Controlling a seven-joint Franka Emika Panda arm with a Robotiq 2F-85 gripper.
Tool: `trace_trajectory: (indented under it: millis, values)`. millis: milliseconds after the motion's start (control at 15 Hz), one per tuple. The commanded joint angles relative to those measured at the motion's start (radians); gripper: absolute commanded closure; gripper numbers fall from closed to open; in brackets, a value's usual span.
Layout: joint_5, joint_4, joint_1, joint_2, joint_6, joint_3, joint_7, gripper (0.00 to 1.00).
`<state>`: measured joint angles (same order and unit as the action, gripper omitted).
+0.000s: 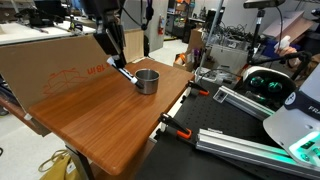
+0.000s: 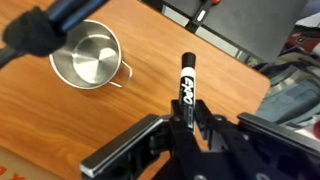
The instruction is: Remove the marker from the pot and put it on the table
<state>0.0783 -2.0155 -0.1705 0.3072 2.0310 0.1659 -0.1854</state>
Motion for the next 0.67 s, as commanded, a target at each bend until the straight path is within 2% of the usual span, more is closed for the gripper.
trace_trajectory:
  millis: [0,600]
  values:
    - [-0.005,0.107,-0.010,0.096,-0.086,0.002,0.033,0.95]
    - [0.009,0.273,-0.019,0.280,-0.181,-0.015,0.063,0.95]
